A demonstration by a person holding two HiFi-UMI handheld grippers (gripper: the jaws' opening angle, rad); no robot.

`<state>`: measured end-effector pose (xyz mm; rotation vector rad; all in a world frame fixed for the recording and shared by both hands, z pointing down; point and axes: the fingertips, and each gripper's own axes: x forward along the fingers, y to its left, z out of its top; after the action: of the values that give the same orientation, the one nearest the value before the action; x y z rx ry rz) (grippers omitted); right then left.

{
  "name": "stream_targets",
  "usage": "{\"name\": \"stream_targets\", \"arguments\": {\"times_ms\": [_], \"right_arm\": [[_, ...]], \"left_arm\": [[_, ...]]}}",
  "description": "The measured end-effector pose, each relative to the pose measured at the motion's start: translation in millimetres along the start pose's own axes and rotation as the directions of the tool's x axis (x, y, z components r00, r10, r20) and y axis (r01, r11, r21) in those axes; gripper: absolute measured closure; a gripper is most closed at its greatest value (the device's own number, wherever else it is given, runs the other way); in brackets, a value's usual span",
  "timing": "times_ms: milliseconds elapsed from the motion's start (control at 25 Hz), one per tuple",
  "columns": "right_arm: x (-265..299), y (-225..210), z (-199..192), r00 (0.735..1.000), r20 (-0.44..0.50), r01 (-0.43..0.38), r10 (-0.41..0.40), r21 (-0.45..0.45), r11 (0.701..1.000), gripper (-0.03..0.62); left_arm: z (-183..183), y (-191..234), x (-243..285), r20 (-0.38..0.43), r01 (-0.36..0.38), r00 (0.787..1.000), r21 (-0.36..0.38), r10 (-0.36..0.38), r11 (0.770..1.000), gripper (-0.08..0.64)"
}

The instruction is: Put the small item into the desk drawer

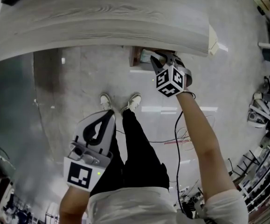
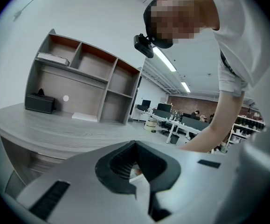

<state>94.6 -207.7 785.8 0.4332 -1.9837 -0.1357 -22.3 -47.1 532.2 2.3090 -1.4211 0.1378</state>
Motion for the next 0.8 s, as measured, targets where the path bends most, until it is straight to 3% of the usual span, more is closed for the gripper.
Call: {"name": "stream_targets", "arguments": {"times_ms": [800], "right_arm": [[47, 6, -23, 0.979, -0.2, -0.059, 0.037, -0.106, 0.993, 0.42]], "left_arm": [[-17, 29, -31, -0.001, -0.078, 0.997, -0.047, 0.078, 0.996, 0.543]]}}
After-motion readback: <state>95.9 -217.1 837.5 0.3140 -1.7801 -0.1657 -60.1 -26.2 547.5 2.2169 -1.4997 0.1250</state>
